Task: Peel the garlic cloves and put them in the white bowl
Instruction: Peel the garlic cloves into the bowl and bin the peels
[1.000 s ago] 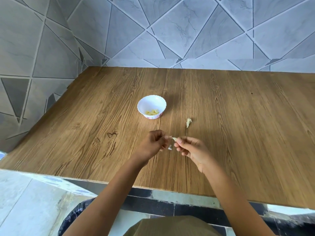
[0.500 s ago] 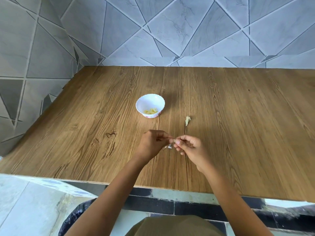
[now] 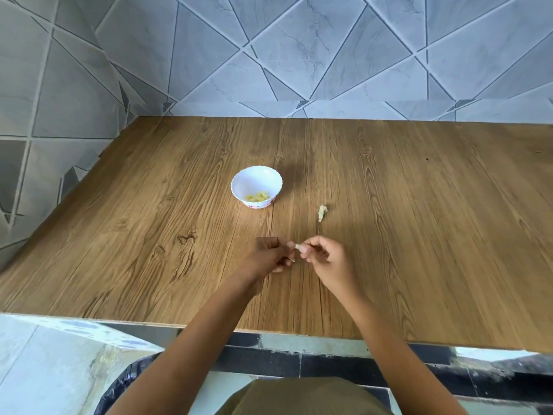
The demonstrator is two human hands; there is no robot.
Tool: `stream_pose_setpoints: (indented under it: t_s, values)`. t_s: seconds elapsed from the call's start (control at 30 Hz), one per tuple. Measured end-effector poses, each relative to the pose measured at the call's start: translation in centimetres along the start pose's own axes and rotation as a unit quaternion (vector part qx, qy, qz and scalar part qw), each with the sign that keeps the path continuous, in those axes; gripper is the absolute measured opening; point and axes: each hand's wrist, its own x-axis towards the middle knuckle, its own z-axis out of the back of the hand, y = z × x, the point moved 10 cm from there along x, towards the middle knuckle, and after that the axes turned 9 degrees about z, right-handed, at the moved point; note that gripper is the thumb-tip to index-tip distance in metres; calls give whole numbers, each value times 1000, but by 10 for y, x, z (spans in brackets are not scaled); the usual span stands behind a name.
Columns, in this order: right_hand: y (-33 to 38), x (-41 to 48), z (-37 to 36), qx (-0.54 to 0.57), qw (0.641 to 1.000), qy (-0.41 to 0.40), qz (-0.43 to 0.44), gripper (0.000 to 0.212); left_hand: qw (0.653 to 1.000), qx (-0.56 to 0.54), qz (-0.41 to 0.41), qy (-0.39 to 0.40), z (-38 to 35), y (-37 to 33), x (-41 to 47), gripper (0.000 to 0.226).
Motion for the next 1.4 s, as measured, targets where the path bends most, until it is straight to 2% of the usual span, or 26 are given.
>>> stream_pose_setpoints:
  t_s: [0.03, 0.1, 0.17, 0.23, 0.27, 0.3, 0.37, 0.43, 0.57, 0.7, 0.77, 0.83, 0.87, 0.9, 0.93, 0.97, 1.03, 1.1, 1.2, 1.27, 1.4]
  values:
    - [8, 0, 2, -82, 996, -17, 32, 10, 996, 54, -34, -58, 5, -4, -1, 19]
    - [12, -2, 4, -129, 990, -52, 27, 13, 958, 188, -122, -178, 11, -20, -13, 16]
    - [2, -6, 2, -76, 994, -69, -40, 14, 898, 300, -199, -252, 5, -35, -27, 11]
    - [-18, -9, -5, 67, 985, -67, -144, 14, 873, 324, -238, -275, 2, -39, -33, 9]
    - [-25, -11, -11, 140, 970, -57, -190, 15, 887, 296, -237, -262, 5, -38, -31, 10]
    - [-28, -12, -16, 194, 956, -38, -217, 14, 920, 238, -216, -223, 8, -34, -25, 11]
    - [-30, -11, -22, 260, 939, 8, -226, 10, 982, 95, -141, -84, 3, -21, -11, 15]
    - [-28, -10, -24, 306, 928, 41, -207, 6, 996, 29, -84, 21, -7, -13, -6, 19]
    - [-26, -11, -29, 343, 918, 73, -188, 5, 995, -27, -22, 89, -12, -6, -4, 23]
    - [-21, -5, -19, 269, 952, 68, -126, 9, 991, -86, 27, 99, -12, -2, -2, 22]
    - [-15, -1, -10, 213, 972, 55, -79, 10, 994, -79, 28, 77, -7, -4, -1, 20]
    - [-8, 2, -4, 177, 983, 46, -36, 10, 998, 63, -30, -8, 7, -13, -2, 21]
    - [-6, 2, -2, 165, 985, 42, -20, 9, 980, 171, -75, -67, 14, -21, -3, 21]
    - [-4, 2, 0, 157, 987, 37, -9, 9, 946, 278, -118, -115, 16, -29, -6, 20]
    - [-4, 2, 1, 151, 988, 33, -5, 10, 911, 356, -150, -148, 15, -34, -10, 17]
    - [-5, 2, 2, 148, 989, 30, -6, 11, 892, 385, -170, -167, 14, -37, -12, 13]
    - [-10, 1, 2, 148, 988, 28, -19, 12, 898, 349, -197, -181, 17, -41, -15, 3]
    - [-14, 0, 0, 157, 986, 31, -39, 11, 924, 266, -214, -173, 21, -44, -17, 5]
    - [-21, -1, -2, 194, 978, 24, -78, 11, 963, 157, -202, -85, 11, -46, -14, 12]
    - [-22, -1, -3, 214, 972, 20, -93, 12, 966, 156, -202, -47, 3, -48, -13, 15]
    - [-19, 0, -6, 218, 971, 29, -97, 11, 965, 164, -197, -46, 3, -47, -12, 15]
